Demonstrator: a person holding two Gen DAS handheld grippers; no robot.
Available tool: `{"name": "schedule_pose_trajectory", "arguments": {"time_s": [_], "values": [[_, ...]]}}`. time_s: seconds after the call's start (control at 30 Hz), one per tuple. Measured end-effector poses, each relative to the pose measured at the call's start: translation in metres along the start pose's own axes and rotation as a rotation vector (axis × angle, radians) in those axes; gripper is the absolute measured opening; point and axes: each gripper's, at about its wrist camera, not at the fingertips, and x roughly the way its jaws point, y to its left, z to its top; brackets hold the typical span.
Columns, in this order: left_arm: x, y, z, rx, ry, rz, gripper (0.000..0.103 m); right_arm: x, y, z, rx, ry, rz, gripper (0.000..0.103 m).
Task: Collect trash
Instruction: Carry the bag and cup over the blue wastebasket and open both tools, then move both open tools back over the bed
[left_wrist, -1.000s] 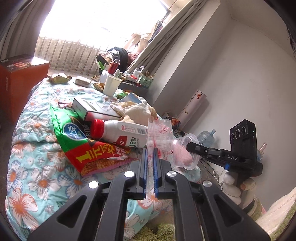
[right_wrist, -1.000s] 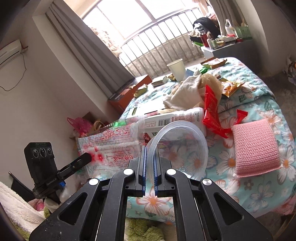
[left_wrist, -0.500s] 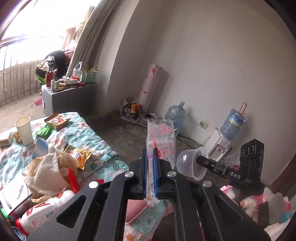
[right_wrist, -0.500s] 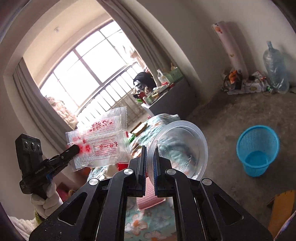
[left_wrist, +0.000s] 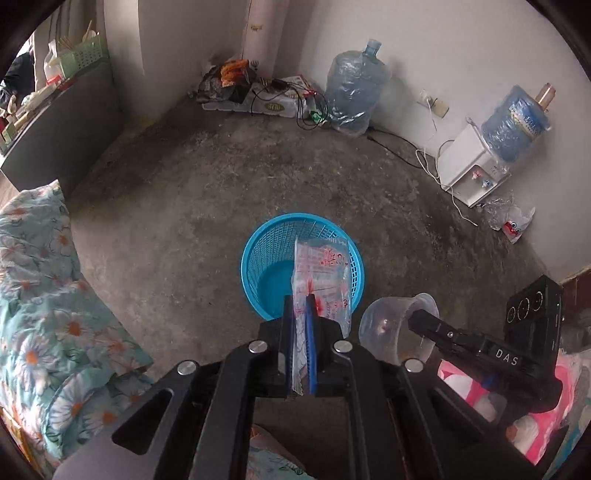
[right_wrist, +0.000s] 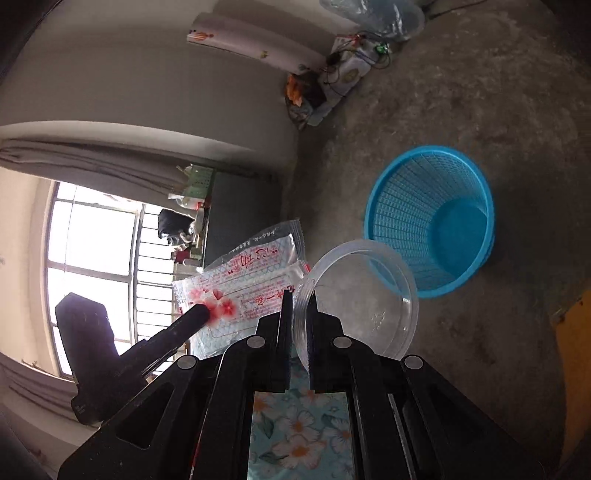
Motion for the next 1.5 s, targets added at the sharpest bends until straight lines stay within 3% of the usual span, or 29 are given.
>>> {"name": "schedule_pose_trajectory", "arguments": {"time_s": [0.17,0.23,0.3,0.33,0.37,0.4,0.43,0.53,0.63,0.7,0.8,0.97,1.1,1.27,1.37,1.5], "values": [[0.080,0.012,0.040,-0.051,0.086,-0.010,0.006,0.058,-0.037,0.044,0.059,0.062,-0.088,0.008],[0.103,0.009,0.052,-0.064,0.100,0.052,0.006,0.079,-0.045,0.058,0.065,0.085,-0.133,0.013],[0.119,0.008,0.057,-0.076,0.124,0.087,0.013,0.093,-0.055,0.070,0.082,0.090,-0.194,0.031],[0.126,0.011,0.060,-0.093,0.138,0.084,0.021,0.102,-0.058,0.077,0.070,0.100,-0.211,0.047],[0.129,0.014,0.061,-0.120,0.142,0.079,0.027,0.104,-0.064,0.077,0.060,0.107,-0.246,0.052],[0.129,0.016,0.061,-0.145,0.137,0.062,0.041,0.108,-0.066,0.078,0.058,0.109,-0.289,0.053],[0.127,0.018,0.058,-0.163,0.124,0.034,0.049,0.106,-0.073,0.074,0.053,0.120,-0.312,0.053],[0.116,0.019,0.056,-0.185,0.085,-0.009,0.050,0.108,-0.080,0.073,0.046,0.130,-0.356,0.054],[0.103,0.015,0.057,-0.165,0.048,-0.017,0.051,0.100,-0.078,0.070,0.018,0.119,-0.320,0.054],[0.088,0.012,0.058,-0.151,0.018,-0.011,0.051,0.099,-0.073,0.070,-0.011,0.111,-0.300,0.060],[0.052,0.008,0.060,-0.120,-0.022,-0.015,0.051,0.107,-0.066,0.066,-0.069,0.141,-0.320,0.069],[-0.043,0.010,0.040,-0.008,-0.118,-0.012,0.057,0.137,-0.086,0.055,-0.112,0.247,-0.538,0.070],[-0.127,0.025,0.004,0.065,-0.205,0.021,0.063,0.133,-0.098,0.051,-0.094,0.242,-0.572,0.070],[-0.224,0.070,-0.065,0.013,-0.317,0.031,0.063,0.097,-0.073,0.038,-0.102,0.169,-0.454,0.070],[-0.278,0.100,-0.119,-0.062,-0.394,0.028,0.066,0.068,-0.035,0.015,-0.210,0.122,-0.398,0.070],[-0.335,0.128,-0.204,-0.150,-0.512,0.078,0.073,0.017,0.021,-0.031,-0.367,0.053,-0.307,0.070]]}}
